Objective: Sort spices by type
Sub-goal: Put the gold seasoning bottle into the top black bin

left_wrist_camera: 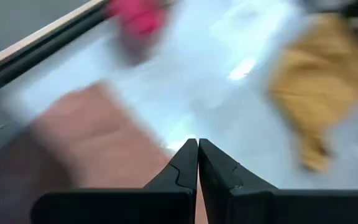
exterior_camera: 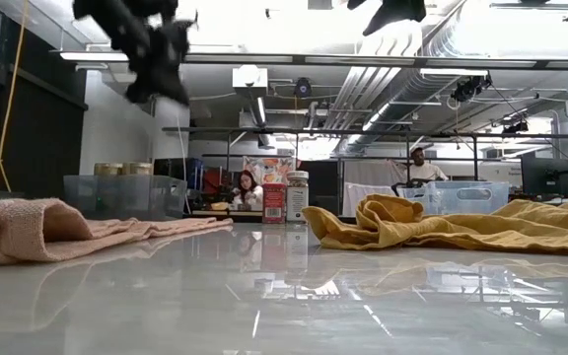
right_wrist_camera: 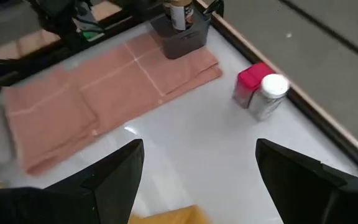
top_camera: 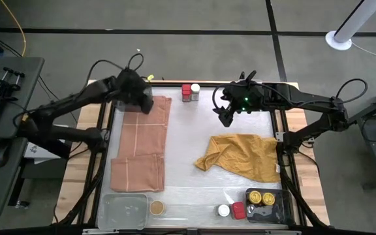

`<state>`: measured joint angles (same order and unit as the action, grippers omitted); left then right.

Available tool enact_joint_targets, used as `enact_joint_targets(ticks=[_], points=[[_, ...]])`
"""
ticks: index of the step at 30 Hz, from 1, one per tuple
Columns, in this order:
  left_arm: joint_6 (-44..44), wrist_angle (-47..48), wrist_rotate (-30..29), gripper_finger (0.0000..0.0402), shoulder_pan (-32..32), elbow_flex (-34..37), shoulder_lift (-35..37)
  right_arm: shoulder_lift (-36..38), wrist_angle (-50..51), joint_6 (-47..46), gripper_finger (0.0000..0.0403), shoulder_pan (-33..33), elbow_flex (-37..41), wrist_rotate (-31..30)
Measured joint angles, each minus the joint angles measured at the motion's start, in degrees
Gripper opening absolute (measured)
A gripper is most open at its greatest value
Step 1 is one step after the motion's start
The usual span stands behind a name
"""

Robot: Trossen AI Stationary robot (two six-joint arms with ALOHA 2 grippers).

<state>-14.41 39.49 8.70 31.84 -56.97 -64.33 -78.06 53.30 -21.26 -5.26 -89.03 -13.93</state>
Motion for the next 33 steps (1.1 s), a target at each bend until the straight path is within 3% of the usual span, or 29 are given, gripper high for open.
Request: enact_joint_targets(ticks=[8,13,16,19,22,29,33], points=[[2.1,-21.14,6.32,0.0024,-21.26,-0.02,3.91,0.0,0.02,-10.53,0.0305,2.21,0.0,10.52],[1.38,-34.38,6.29,0.0099,-30.99,-0.08,1.74,0.0,1.74,-13.38,0.0305,7.35,0.0,15.18],[-0.92,-34.58,6.3,0.0155,-35.73,-3.25,-0.36,0.0,3.96,-13.44,0.0305,11.66,0.0,15.27],[-1.81,-31.25,5.28,0.0205,-40.98,-9.51,-3.64,0.0,6.81,-13.49,0.0305,16.49,0.0,13.48],[-1.81,-24.59,-1.11,0.0245,-47.35,-17.92,-8.44,0.0,9.6,-13.33,0.0305,21.34,0.0,9.75],[-3.83,12.55,-20.12,0.0288,-61.49,-41.34,-21.97,0.0,14.09,-12.04,0.0305,29.4,0.0,2.44],[-9.26,24.81,-24.94,0.0289,-66.83,-46.49,-26.85,0.0,14.18,-14.45,0.0305,31.48,0.0,2.05]])
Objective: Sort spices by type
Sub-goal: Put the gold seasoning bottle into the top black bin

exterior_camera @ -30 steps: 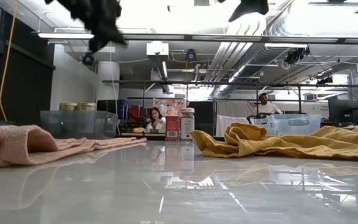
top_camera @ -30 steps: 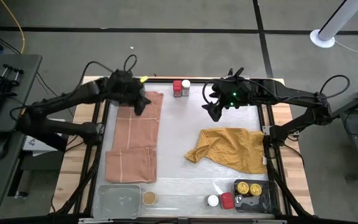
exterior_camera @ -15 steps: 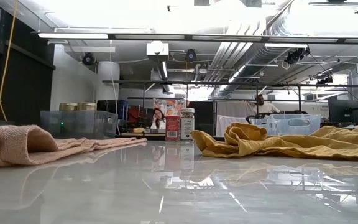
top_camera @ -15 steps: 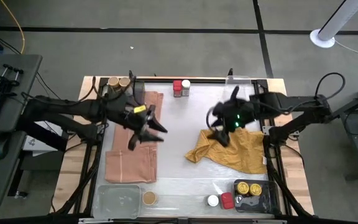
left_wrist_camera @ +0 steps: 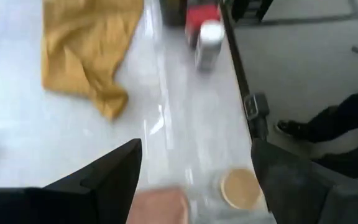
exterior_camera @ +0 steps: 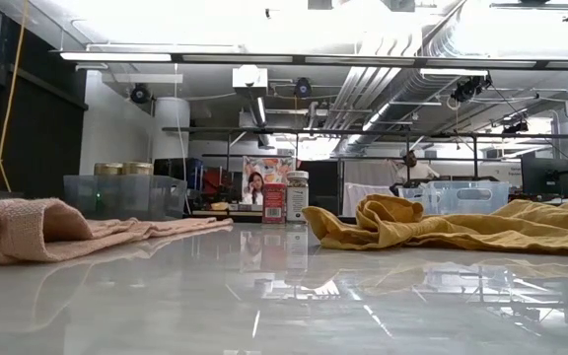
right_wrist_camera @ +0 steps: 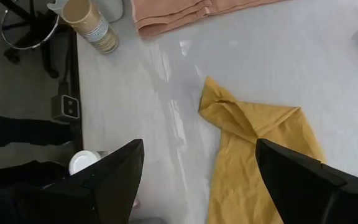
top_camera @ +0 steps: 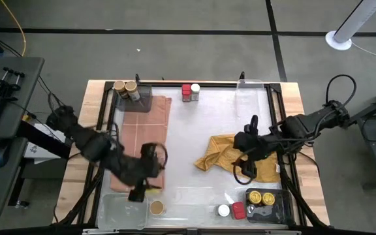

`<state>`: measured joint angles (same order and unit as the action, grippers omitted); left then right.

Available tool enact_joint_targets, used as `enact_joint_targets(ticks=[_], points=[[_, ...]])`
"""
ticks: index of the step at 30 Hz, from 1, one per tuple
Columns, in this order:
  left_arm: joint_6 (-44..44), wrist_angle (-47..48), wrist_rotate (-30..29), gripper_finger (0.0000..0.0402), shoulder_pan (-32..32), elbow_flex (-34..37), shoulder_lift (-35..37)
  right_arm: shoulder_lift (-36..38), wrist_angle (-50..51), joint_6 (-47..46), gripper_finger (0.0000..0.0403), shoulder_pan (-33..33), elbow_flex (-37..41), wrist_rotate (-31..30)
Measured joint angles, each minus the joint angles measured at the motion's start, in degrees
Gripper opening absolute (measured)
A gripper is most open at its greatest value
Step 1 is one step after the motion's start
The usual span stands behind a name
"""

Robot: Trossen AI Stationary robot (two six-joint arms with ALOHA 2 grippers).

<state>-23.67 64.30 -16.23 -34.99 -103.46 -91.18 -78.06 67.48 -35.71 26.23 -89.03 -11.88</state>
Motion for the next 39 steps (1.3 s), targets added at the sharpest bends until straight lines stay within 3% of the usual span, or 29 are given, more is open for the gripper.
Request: enact_joint_targets(ticks=[6,12,15,19,25,30,39], points=[[-10.41,3.01,0.55,0.0288,-3.47,-0.04,-3.37,0.0,-0.06,-3.62,0.0305,1.62,0.0,-2.12],[-7.32,3.44,0.78,0.0288,-4.95,-0.04,-5.47,0.0,-1.09,-7.72,0.0305,1.96,0.0,-9.54],[-4.45,3.24,5.21,0.0295,-4.94,-0.04,-6.57,0.0,-1.66,-7.8,0.0305,1.94,0.0,-10.28],[-1.62,3.42,10.86,0.033,-4.6,-0.04,-7.88,0.0,-1.79,-7.8,0.0305,1.92,0.0,-10.29],[0.62,3.94,9.81,0.0395,-4.08,-0.04,-9.6,0.0,-1.91,-7.89,0.0305,1.92,0.0,-10.29],[-7.95,3.97,9.97,0.0383,-4.03,-0.04,-9.79,0.0,-1.79,-7.52,0.0305,1.92,0.0,-10.36],[-14.06,4.8,11.63,0.0381,-4.67,-0.03,-13.42,0.0,-1.66,-5.54,0.0305,1.92,0.0,-11.23]])
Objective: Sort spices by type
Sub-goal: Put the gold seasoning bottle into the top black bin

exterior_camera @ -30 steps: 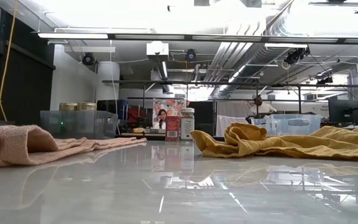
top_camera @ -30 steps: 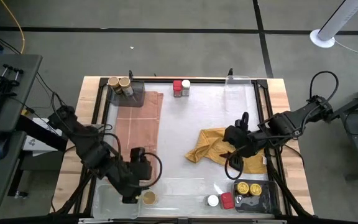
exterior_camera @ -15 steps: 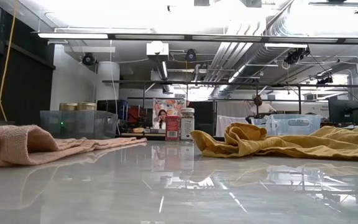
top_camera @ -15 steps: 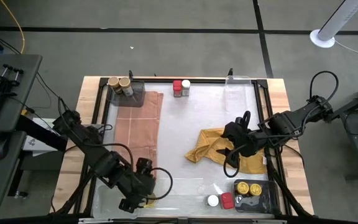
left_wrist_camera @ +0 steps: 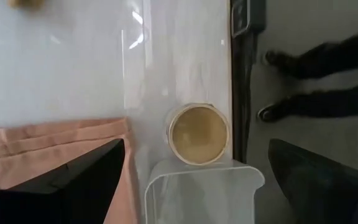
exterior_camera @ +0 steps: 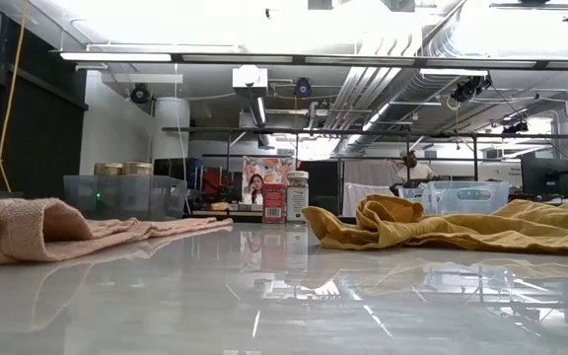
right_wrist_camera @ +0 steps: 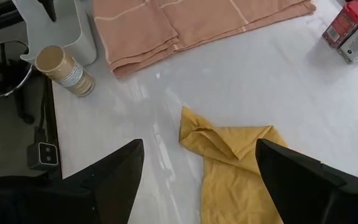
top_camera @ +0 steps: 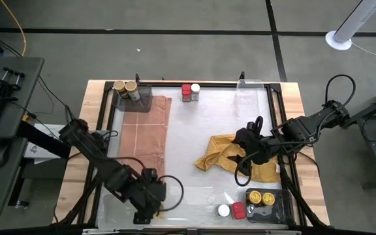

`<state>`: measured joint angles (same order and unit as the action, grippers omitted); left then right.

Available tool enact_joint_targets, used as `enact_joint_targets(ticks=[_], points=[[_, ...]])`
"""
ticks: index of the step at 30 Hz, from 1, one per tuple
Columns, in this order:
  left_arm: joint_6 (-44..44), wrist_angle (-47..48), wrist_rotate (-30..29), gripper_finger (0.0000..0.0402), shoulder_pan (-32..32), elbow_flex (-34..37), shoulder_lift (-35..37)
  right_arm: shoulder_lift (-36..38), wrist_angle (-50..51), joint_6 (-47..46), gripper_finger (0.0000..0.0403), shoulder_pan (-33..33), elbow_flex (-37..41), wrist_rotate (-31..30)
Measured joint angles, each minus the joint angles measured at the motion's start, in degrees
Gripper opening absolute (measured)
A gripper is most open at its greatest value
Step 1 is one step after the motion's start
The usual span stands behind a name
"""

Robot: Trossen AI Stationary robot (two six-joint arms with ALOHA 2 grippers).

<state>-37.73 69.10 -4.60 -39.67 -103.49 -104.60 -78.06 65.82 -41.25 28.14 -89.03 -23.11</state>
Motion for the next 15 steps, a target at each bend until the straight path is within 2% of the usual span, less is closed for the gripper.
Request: enact_joint_targets(ticks=[5,9,15], points=[[1.91,-0.32,0.78,0.0381,-0.7,0.05,-3.79,0.0,0.26,0.76,0.0305,0.0,0.0,-0.43],[1.88,-0.48,-1.56,0.0381,-0.63,0.05,-3.53,0.0,0.59,0.78,0.0305,0.0,0.0,-0.42],[1.94,-3.56,-1.64,0.0381,-1.55,2.74,-3.64,0.0,0.83,2.15,0.0305,0.0,0.0,-0.4]])
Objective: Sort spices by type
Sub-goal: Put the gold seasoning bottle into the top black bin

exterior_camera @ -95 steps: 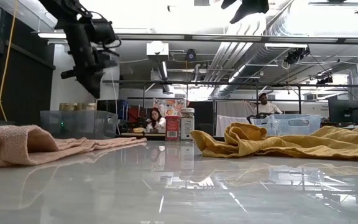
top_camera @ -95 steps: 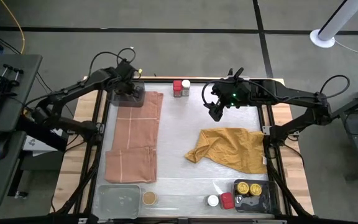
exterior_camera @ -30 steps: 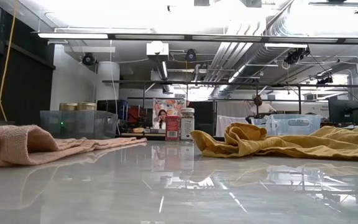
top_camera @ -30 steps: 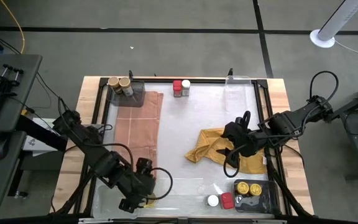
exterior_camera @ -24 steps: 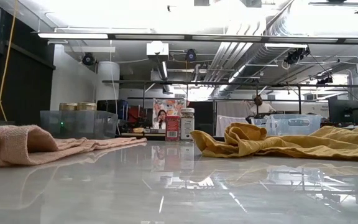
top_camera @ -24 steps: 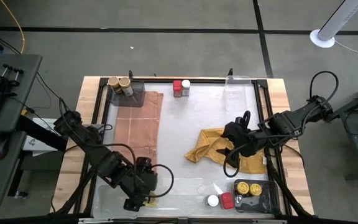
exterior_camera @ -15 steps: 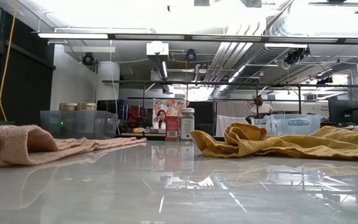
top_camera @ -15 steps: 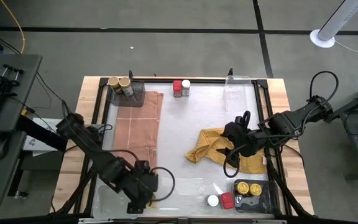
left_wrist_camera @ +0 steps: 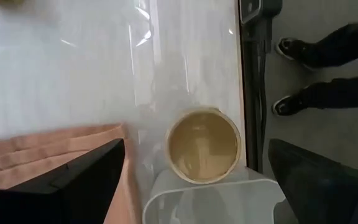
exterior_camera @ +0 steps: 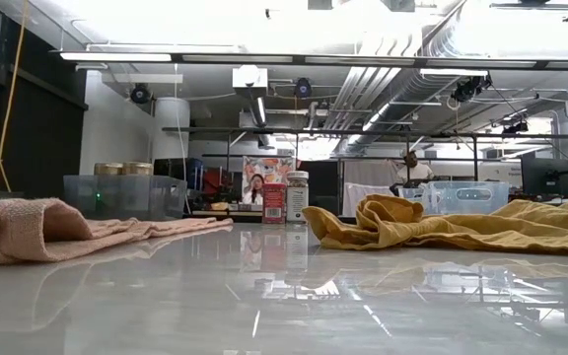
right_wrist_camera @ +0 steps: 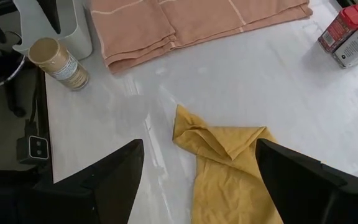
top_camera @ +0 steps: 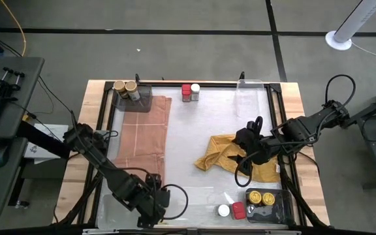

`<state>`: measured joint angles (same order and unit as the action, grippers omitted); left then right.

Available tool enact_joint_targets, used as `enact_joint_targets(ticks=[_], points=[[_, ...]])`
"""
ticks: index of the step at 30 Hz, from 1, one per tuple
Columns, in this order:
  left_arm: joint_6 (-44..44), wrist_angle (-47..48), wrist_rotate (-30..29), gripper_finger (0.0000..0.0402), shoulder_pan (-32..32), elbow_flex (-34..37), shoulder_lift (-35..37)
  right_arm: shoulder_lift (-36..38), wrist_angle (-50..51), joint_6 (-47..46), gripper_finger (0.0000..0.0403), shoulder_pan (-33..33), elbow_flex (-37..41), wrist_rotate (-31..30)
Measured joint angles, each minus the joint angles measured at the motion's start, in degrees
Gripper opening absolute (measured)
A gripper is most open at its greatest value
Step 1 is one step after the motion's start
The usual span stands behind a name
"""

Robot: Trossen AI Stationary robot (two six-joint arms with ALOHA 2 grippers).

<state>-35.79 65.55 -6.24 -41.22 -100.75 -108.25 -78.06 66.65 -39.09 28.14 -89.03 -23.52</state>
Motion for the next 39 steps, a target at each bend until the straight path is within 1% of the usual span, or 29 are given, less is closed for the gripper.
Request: enact_joint_targets(ticks=[5,9,14,19,26,33,36,39], points=[[-0.5,-0.17,0.15,0.0381,-1.04,3.52,-0.03,0.0,0.0,0.53,0.0305,0.0,0.0,0.01],[-0.45,-0.54,-1.0,0.0381,-1.26,3.56,-0.12,0.0,0.0,0.55,0.0305,0.0,0.0,0.01],[2.71,-2.96,-1.8,0.0381,-1.54,3.54,-1.35,0.0,0.0,0.55,0.0305,0.0,0.0,0.01],[5.89,-2.8,-1.53,0.0381,-1.65,3.54,-3.72,0.0,-0.02,0.46,0.0305,0.0,0.0,0.03],[5.76,-2.8,-0.32,0.0381,-1.63,3.54,-6.45,0.0,-0.03,0.42,0.0305,0.0,0.0,0.05],[4.52,-2.88,0.33,0.0381,-1.63,3.54,-7.31,0.0,-0.02,0.53,0.0305,0.0,0.0,-0.08],[4.33,-2.87,0.33,0.0372,-1.54,3.52,-7.3,0.0,-0.02,0.55,0.0305,0.0,0.0,-0.17],[3.03,-2.93,0.32,0.034,-1.44,3.54,-7.3,0.0,-0.02,0.55,0.0305,0.0,0.0,-0.28]])
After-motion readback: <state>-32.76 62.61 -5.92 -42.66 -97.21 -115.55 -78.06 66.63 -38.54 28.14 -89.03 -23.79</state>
